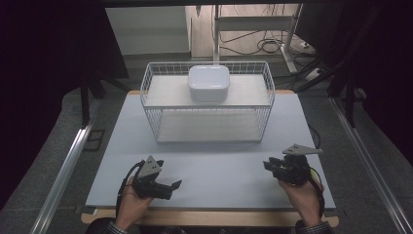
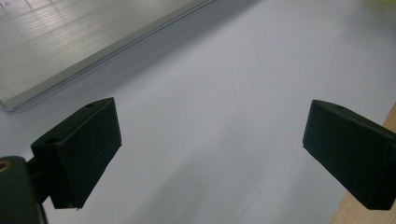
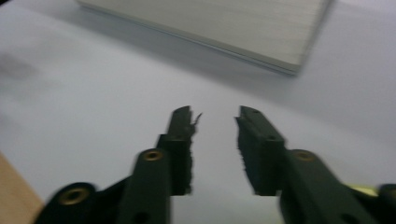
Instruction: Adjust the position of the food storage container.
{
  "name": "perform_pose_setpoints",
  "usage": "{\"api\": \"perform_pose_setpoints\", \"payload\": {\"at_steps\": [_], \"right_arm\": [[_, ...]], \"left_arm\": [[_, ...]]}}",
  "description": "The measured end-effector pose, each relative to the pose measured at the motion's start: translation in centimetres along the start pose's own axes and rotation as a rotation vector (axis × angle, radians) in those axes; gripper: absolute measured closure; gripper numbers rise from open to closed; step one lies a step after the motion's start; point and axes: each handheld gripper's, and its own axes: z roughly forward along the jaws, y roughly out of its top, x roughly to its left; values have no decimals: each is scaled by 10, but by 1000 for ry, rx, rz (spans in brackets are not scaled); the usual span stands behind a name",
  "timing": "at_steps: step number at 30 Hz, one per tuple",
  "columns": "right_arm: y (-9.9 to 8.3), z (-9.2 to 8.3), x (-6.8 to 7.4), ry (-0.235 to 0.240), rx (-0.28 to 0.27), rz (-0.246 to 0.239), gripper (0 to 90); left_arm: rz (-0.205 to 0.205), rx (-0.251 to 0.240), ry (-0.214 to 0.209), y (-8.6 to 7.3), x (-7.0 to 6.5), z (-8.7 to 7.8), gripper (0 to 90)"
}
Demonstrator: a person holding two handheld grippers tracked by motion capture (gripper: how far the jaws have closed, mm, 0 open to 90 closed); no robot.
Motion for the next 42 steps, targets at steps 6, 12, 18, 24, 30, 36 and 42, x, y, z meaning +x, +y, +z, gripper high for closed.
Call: {"api": "perform_pose_setpoints", "payload": {"at_steps": [6,12,18,24,30,36,42], "right_arm": [[-12,-26,-27,-125,-17,50,899],[-29,-51,-47,-205,-48,128,900],[-44,-69,-63,-291,-41,175,900],[-55,-73,-76,-349,-5,210,900],[-60,-67,-80,-338,41,225,899],[-62,-62,-79,-319,65,236,899],[-61,-55,-73,-278,68,234,899]], "left_arm": [[3,12,5,0,0,1,44],[-5,12,0,0,1,1,49],[6,23,-4,0,-1,3,49],[10,32,-5,0,-1,4,49],[10,43,-10,0,-1,5,48],[14,56,-15,0,-2,7,48],[22,65,-20,0,-3,8,47]]}}
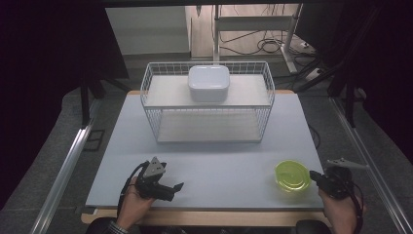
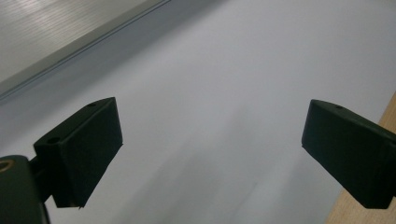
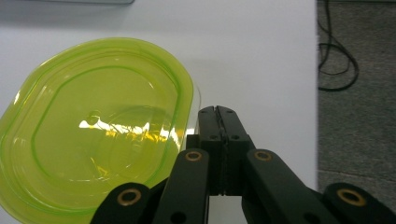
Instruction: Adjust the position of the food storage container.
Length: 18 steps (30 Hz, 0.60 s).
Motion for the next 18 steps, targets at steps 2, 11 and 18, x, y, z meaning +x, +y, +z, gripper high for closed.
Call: {"api": "perform_pose_setpoints", "payload": {"at_steps": [2,11,18], "right_arm": [[1,1,4,20,4,0,898],[4,10,27,101,18,-30,897],[4,12,36,137,31,-35,882]], "left_arm": [[1,3,0,0,0,1,47],[0,4,-13,0,-1,1,46],[3,7,-15,1,-2,2,46]]}}
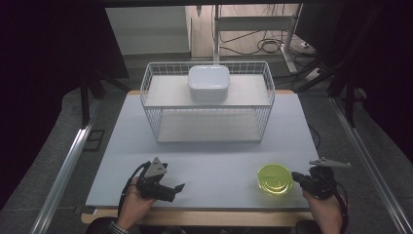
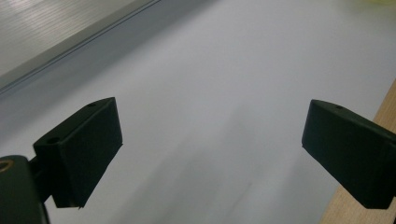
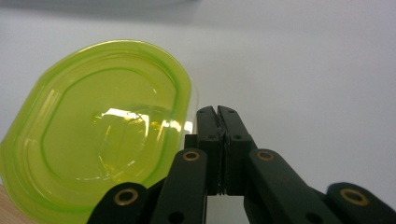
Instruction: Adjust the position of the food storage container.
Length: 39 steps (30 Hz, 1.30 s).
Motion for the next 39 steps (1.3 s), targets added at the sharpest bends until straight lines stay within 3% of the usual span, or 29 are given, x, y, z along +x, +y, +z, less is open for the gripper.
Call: {"api": "perform_pose_setpoints", "payload": {"at_steps": [3,9,25,31,39], "right_arm": [[-4,-1,-5,-15,7,15,879],[-15,-4,-3,14,32,43,886],[-20,13,25,75,95,-20,884],[-17,20,33,119,100,-27,878],[-8,38,51,177,117,-73,879]], "left_arm": [[-3,-1,-3,0,0,0,46],[-5,1,-9,0,0,1,46],[0,10,-17,0,-1,3,46],[3,13,-22,0,-2,4,46],[5,22,-31,0,-2,6,46]]}}
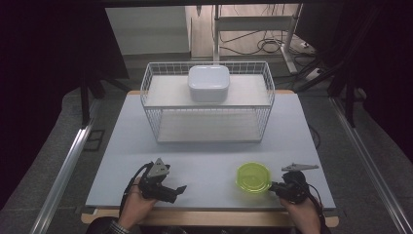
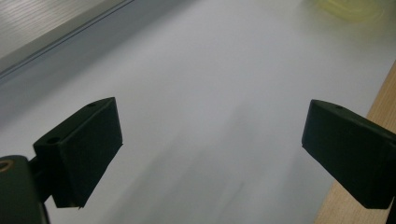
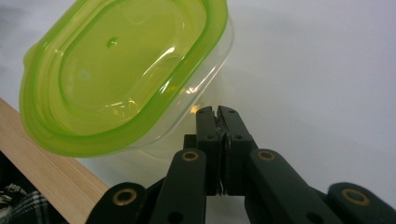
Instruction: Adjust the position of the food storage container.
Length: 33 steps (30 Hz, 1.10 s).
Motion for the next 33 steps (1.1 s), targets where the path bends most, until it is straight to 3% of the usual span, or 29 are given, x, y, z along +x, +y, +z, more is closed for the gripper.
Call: {"api": "perform_pose_setpoints", "payload": {"at_steps": [22,33], "right_arm": [[29,43,27,162,21,-54,883],[50,67,48,209,36,-106,884]], "left_arm": [[-7,9,-4,-1,2,1,48],[-15,3,6,-1,5,-3,49]]}}
